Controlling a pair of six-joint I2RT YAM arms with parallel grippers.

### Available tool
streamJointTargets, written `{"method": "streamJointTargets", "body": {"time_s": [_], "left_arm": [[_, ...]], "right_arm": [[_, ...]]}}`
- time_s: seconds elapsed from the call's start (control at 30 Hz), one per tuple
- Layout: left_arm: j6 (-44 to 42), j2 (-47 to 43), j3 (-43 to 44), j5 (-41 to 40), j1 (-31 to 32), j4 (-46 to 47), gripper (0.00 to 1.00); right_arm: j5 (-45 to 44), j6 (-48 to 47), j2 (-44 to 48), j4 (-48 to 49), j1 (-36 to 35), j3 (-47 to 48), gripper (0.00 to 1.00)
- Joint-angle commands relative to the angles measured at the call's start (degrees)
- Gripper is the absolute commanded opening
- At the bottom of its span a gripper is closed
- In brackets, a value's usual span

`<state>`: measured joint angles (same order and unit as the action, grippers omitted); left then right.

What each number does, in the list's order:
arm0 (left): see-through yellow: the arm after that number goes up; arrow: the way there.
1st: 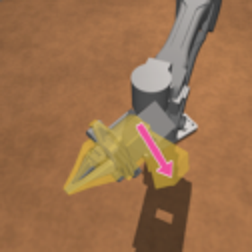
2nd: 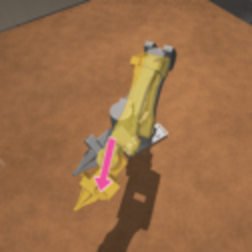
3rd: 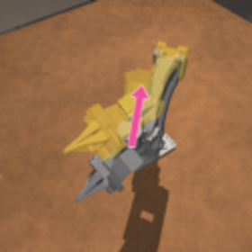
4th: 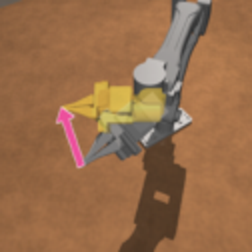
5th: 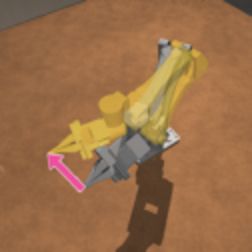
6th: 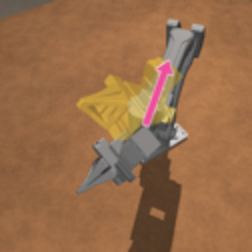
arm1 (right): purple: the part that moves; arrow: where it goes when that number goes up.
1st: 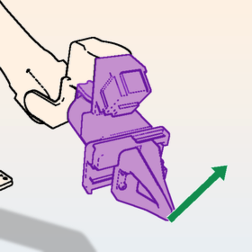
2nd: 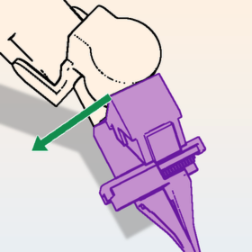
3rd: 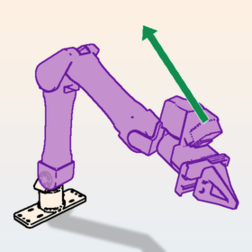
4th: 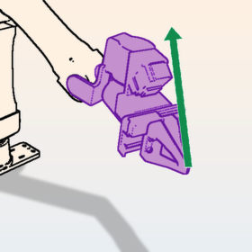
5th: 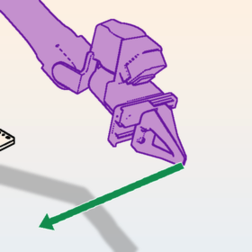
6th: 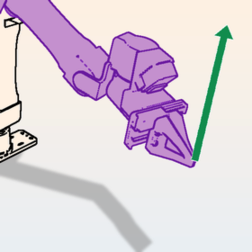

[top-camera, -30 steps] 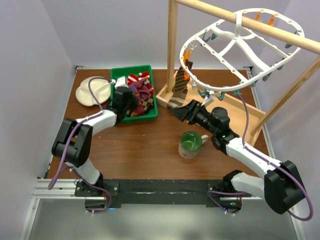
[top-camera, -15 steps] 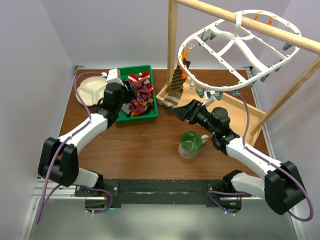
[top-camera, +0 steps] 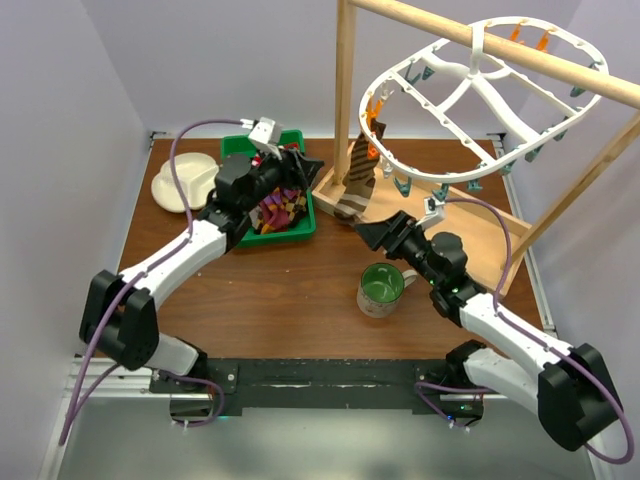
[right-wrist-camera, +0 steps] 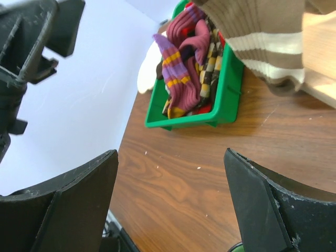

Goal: Remove the socks clipped to the hanger
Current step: Remove the sock from the hanger.

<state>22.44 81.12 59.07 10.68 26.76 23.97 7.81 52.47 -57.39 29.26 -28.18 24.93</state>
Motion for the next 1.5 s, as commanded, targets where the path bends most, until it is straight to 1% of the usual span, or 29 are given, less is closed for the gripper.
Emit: {"method": "streamJointTargets", "body": {"time_s": [0.0, 0.03, 0.27, 0.37, 0.47, 0.53, 0.63, 0.67, 0.73, 0.77, 0.83, 0.87, 0.9, 1.0, 1.13, 1.33, 1.47], "left_arm": [[-3.5, 4.5, 7.2, 9.5, 1.7, 6.5, 0.65], [-3.5, 5.1, 7.8, 10.1, 2.1, 7.8, 0.65], [-4.0, 11.9, 14.1, 11.5, 5.3, 8.4, 0.62], [-3.5, 14.2, 16.3, 11.1, 5.8, 8.4, 0.59], [-2.8, 15.7, 17.3, 8.9, 6.2, 10.0, 0.57], [-2.4, 16.7, 17.8, 8.5, 6.3, 11.1, 0.53], [-2.0, 17.7, 18.2, 6.1, 6.6, 12.6, 0.44], [-1.9, 18.0, 18.4, 5.3, 6.8, 12.9, 0.38], [-1.4, 18.5, 18.6, 4.7, 6.7, 13.7, 0.31], [-1.3, 18.5, 18.6, 4.9, 6.8, 14.2, 0.23], [-1.4, 17.9, 18.6, 4.9, 6.9, 15.0, 0.13], [-1.6, 17.7, 18.3, 4.7, 7.1, 15.1, 0.03], [-1.8, 17.2, 18.1, 4.6, 7.2, 15.4, 0.0], [-2.0, 14.9, 16.7, 4.1, 7.3, 16.2, 0.0], [-3.6, 9.5, 14.2, 2.1, 8.1, 15.1, 0.0], [-8.4, 1.1, 11.6, -5.0, 10.8, 8.9, 0.0], [-12.1, -3.2, 10.7, -9.8, 13.3, 2.6, 0.0]], "right_arm": [[-4.1, -0.2, 4.1, 3.2, 0.0, -1.2, 0.86], [-4.5, -0.3, 4.7, 2.9, 0.0, -1.4, 0.86], [-7.1, -1.0, 9.1, 1.2, 0.1, -2.4, 0.86], [-7.6, -1.2, 10.4, 0.3, 0.1, -2.3, 0.86], [-7.7, -1.6, 11.6, -0.6, 0.0, -2.2, 0.86], [-7.7, -1.9, 12.0, -1.6, 0.1, -1.8, 0.86], [-8.8, -2.0, 12.3, -2.1, 0.1, -1.5, 0.86], [-8.9, -2.1, 12.6, -2.1, 0.1, -1.3, 0.86], [-8.9, -2.4, 12.6, -2.5, 0.1, -0.8, 0.86], [-8.9, -2.5, 12.8, -2.6, 0.0, -0.8, 0.86], [-9.0, -3.0, 12.9, -2.9, 0.1, -0.6, 0.86], [-9.0, -3.1, 13.1, -3.1, 0.1, -0.4, 0.86], [-9.0, -3.2, 13.5, -3.3, 0.0, -0.4, 0.86], [-9.3, -3.8, 14.7, -4.1, 0.1, -0.3, 0.86], [-9.4, -4.4, 16.5, -4.9, 0.0, -0.1, 0.86], [-9.4, -5.0, 18.3, -5.6, 0.0, 0.0, 0.86], [-8.6, -4.2, 18.3, -3.9, 0.0, -0.7, 0.86]]}}
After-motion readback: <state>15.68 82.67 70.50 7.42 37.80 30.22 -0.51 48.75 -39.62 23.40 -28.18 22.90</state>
